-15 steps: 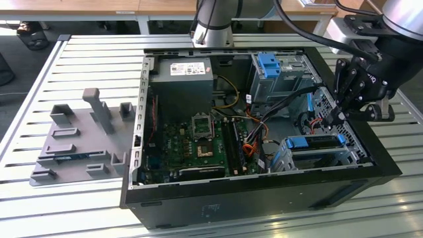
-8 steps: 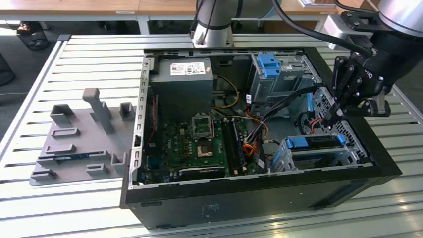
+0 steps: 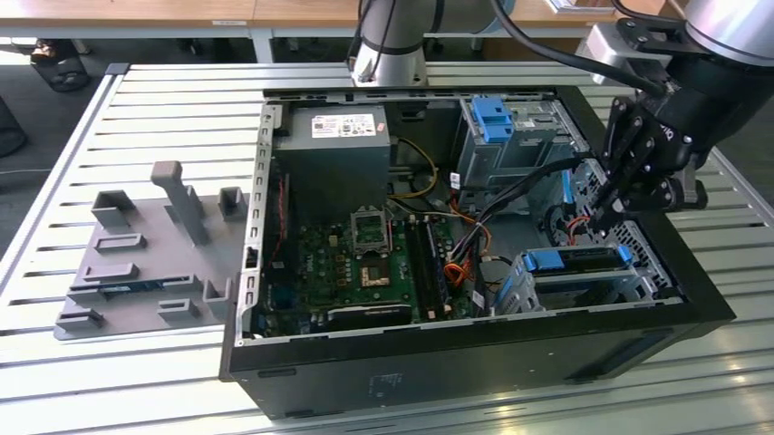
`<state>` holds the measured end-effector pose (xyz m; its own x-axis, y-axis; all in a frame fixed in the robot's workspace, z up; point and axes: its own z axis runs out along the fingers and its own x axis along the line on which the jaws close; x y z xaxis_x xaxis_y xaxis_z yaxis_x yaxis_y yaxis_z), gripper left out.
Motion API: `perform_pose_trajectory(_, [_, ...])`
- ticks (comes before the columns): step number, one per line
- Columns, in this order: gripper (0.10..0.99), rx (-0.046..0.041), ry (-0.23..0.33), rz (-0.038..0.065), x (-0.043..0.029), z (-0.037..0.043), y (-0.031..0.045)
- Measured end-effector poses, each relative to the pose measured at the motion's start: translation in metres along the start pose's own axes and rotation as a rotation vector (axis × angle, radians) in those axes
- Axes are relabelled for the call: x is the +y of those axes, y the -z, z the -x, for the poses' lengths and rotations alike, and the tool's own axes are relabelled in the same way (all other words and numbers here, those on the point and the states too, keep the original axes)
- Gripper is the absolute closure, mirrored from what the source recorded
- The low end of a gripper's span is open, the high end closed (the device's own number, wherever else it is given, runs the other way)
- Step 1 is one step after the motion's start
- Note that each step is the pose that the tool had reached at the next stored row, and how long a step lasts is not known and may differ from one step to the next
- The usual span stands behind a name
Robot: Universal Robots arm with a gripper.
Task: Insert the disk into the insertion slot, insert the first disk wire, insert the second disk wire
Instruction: 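Insert the first disk wire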
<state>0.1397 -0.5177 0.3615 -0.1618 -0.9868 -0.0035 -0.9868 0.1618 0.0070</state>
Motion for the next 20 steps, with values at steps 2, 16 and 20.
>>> perform_pose_trajectory(2, [0.839, -0.0001, -0.012, 0.0, 0.0001, 0.0009, -0.0008])
perform_pose_trajectory(16, [0.776, 0.0367, -0.041, -0.007, 0.0001, 0.0013, -0.0093])
perform_pose_trajectory(20, [0.792, 0.0458, -0.042, -0.009, 0.0003, 0.0021, -0.0104])
